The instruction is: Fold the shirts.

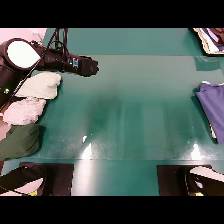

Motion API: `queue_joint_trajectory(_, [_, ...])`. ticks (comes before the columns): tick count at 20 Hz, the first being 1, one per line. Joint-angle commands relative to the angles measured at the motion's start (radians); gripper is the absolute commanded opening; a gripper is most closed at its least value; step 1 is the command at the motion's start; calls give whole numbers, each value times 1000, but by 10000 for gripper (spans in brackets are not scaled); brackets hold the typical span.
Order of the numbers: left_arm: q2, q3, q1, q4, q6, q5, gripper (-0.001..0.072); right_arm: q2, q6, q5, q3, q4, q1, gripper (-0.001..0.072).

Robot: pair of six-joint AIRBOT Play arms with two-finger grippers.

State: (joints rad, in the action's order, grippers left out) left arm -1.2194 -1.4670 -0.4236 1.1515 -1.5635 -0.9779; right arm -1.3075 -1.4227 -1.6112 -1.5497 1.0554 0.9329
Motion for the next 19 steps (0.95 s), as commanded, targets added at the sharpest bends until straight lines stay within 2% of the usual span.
queue_joint_trajectory(1, [0, 0, -1, 0, 0, -2, 22, 44, -9, 39, 13, -160, -76, 555])
queue_joint_trajectory(9, [0, 0, -1, -1, 0, 40, 22, 86, -8, 43, 13, -198, -529, 550])
queue_joint_trajectory(10, [0, 0, -1, -1, 0, 51, 22, 86, -8, 43, 13, -197, -586, 483])
queue_joint_trajectory(12, [0, 0, -1, -1, 0, 66, 22, 86, -8, 40, 13, -196, -681, 127])
queue_joint_trajectory(13, [0, 0, -1, -1, 0, 68, 22, 86, -8, 40, 13, -196, -721, 21])
queue_joint_trajectory(19, [0, 0, -1, -1, 0, 70, 22, 86, 0, 31, 13, -196, -825, 22])
